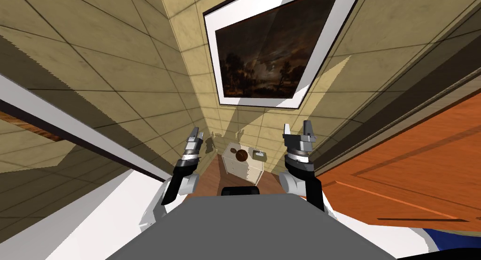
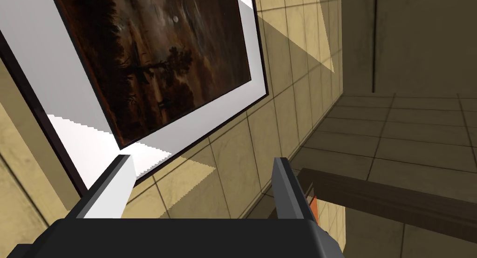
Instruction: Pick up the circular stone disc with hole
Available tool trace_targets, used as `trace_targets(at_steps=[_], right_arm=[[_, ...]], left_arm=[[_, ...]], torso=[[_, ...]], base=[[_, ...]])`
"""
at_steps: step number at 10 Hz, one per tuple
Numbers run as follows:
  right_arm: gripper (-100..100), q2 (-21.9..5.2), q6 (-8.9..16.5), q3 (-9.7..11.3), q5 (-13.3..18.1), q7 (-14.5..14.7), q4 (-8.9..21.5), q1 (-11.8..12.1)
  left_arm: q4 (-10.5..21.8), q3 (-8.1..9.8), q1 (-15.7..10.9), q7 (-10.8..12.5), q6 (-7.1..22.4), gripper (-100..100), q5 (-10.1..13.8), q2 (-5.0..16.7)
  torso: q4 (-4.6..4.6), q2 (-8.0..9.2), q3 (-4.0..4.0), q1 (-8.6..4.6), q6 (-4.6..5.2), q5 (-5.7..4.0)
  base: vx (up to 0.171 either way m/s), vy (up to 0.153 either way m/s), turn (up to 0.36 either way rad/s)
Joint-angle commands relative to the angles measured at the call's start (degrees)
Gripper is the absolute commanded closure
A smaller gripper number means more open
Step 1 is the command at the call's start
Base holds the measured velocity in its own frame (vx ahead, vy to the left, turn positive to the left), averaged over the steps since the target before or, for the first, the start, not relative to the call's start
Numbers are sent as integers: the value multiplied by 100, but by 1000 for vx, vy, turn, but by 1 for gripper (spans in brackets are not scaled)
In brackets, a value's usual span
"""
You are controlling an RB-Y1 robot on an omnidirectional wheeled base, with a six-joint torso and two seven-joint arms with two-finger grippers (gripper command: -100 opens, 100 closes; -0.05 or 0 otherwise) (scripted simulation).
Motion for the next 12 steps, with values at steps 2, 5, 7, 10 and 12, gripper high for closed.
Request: trace_targets(at_steps=[2, 5, 7, 10, 12], right_arm=[[0, 0, 0, 0, 0, 0, 0, 0], [0, 0, 0, 0, 0, 0, 0, 1], [0, 0, 0, 0, 0, 0, 0, 0], [0, 0, 0, 0, 0, 0, 0, 0], [0, 0, 0, 0, 0, 0, 0, 0]], left_arm=[[253, 182, -213, 29, 371, -100, -30, 75], [607, 422, -550, 44, 844, -100, -94, 140], [797, 550, -731, 52, 1085, -100, -128, 169], [995, 682, -918, 60, 1495, -100, -161, 198], [1203, 817, -1109, 68, 1802, -100, -192, 226]], torso=[[0, 1, 0, -2, 1, 0], [0, 0, 0, 0, -2, 0], [0, 1, 1, 1, -3, 0], [0, -1, 0, 0, 0, 0], [0, 1, 0, -1, -1, 0]], base=[[-15, -23, -147], [-14, -20, -114], [-14, -21, -164], [-11, -17, -104], [-15, -21, -125]])
